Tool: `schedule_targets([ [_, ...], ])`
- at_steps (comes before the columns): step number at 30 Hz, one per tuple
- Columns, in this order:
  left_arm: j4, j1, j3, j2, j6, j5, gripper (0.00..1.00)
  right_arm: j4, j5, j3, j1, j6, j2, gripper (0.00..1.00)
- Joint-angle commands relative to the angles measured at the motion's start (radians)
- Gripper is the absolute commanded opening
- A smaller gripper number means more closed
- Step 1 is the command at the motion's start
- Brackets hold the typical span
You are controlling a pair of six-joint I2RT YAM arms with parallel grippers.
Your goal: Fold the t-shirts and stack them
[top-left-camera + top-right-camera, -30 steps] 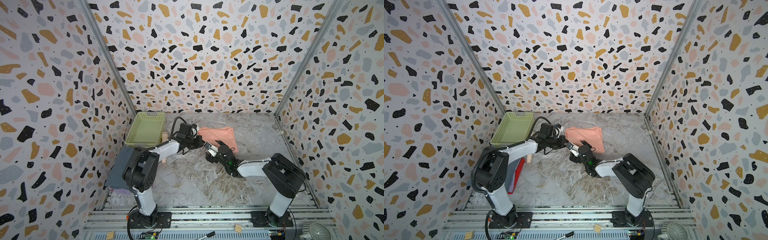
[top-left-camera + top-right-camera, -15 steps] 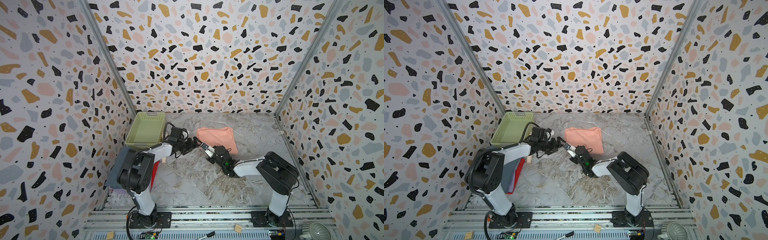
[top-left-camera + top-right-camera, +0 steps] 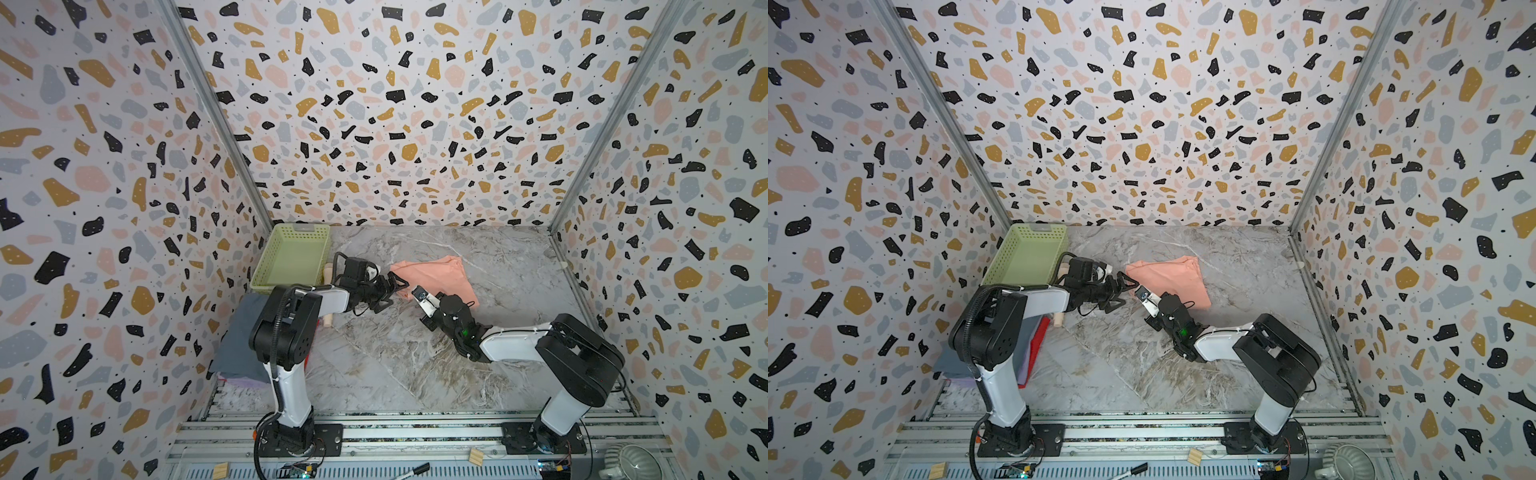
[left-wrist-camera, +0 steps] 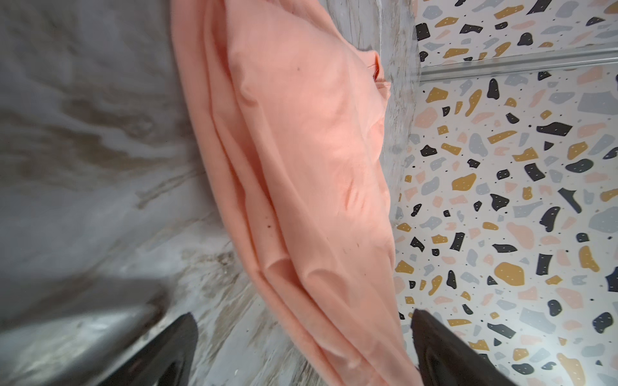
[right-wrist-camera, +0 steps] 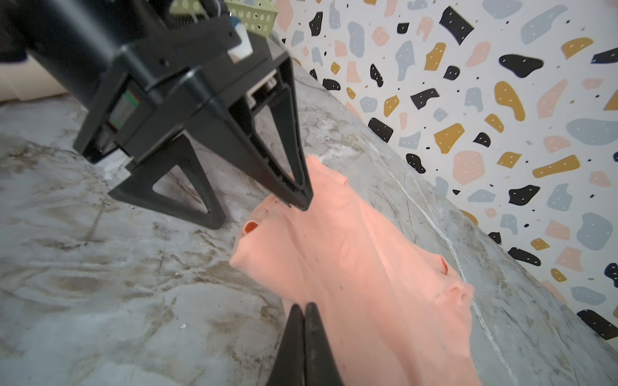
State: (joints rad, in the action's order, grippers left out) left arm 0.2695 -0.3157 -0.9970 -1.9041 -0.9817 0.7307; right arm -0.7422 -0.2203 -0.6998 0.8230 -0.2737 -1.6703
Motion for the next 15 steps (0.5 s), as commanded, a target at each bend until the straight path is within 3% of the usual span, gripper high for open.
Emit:
schedule_targets([
  [1,0.156,-0.009,0.028,-0.001,-0.131,0.059,1.00,-0.033,0.027,-0.003,0.005,0.024,0.068,0.03],
  [7,0.389,-0.032,0.049,-0.061,-0.344,0.095,1.00,-0.031,0.052,0.018,0.017,0.037,0.087,0.02],
  [12,0.394,-0.044,0.053,-0.092,-0.366,0.098,0.95,-0.038,0.047,0.055,0.035,0.071,0.116,0.02],
  [15,0.388,-0.043,0.056,-0.092,-0.361,0.095,0.87,-0.025,0.052,0.070,0.049,0.084,0.140,0.02],
])
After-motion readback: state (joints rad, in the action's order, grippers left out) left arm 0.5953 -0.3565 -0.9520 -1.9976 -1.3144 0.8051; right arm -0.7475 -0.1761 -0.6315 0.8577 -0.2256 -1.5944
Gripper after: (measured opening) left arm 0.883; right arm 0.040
